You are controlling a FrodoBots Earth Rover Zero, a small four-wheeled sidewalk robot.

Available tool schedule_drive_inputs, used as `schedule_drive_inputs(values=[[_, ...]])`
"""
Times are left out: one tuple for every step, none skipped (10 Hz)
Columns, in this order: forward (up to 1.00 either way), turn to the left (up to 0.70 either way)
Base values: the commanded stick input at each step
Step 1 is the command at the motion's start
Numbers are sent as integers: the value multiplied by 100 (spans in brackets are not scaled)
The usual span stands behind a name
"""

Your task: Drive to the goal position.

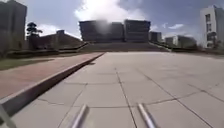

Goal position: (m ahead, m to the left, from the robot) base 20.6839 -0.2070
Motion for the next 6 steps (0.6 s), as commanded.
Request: schedule_drive_inputs(values=[[70, 22], [70, 0], [70, 0], [70, 0], [70, 0], [70, 0]])
